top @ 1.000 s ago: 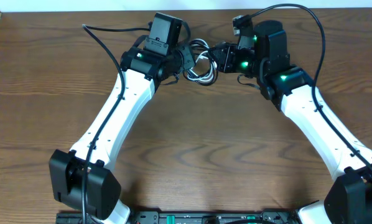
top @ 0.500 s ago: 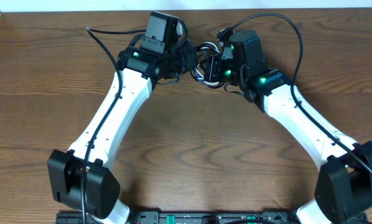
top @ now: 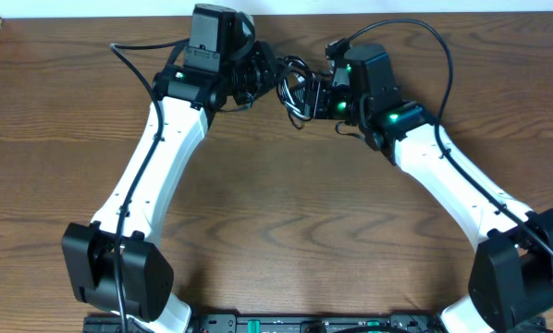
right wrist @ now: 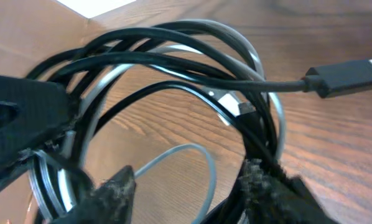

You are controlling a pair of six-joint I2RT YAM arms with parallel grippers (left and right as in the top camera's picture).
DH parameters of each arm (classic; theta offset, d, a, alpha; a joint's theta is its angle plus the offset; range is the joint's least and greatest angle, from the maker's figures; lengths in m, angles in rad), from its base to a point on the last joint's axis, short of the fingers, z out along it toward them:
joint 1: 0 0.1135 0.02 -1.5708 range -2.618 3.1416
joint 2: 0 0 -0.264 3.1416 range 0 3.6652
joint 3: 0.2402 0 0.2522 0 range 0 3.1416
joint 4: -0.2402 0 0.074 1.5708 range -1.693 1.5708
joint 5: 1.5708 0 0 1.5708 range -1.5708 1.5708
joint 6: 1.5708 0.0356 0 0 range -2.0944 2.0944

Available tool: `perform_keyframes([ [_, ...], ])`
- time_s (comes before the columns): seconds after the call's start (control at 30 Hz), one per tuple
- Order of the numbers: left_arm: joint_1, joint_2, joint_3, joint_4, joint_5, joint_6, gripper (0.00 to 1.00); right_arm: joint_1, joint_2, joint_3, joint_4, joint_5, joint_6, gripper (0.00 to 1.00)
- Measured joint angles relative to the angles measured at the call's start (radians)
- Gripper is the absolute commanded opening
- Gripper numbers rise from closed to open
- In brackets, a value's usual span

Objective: Untangle cables

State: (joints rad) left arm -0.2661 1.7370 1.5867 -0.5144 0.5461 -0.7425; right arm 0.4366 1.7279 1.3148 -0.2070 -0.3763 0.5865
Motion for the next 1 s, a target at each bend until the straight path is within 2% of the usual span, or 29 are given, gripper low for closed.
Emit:
perform_keyframes([
  [0.23, 0.003, 0.0, 0.0, -0.005, -0.086, -0.044, 0.07, -0.082, -0.008, 0.0, 0.027, -0.124, 0.002, 0.56],
  [0.37, 0.003, 0.0, 0.0, -0.035, -0.155, -0.092, 0.07, -0.101, -0.029, 0.0, 0.032, -0.161, -0.004, 0.51],
  [0.5, 0.003, 0.0, 0.0, -0.063, -0.19, -0.113, 0.08, -0.098, -0.055, 0.0, 0.039, -0.206, -0.068, 0.5],
  [0.63, 0.003, 0.0, 0.0, -0.102, -0.193, -0.092, 0.07, -0.086, -0.061, 0.002, -0.02, -0.265, -0.221, 0.54],
  [0.87, 0.003, 0.0, 0.0, -0.153, -0.116, 0.097, 0.07, -0.062, -0.061, 0.002, -0.251, -0.328, -0.589, 0.55],
  [1.0, 0.003, 0.0, 0.0, -0.188, -0.063, 0.189, 0.07, -0.059, -0.061, 0.002, -0.286, -0.359, -0.731, 0.54],
])
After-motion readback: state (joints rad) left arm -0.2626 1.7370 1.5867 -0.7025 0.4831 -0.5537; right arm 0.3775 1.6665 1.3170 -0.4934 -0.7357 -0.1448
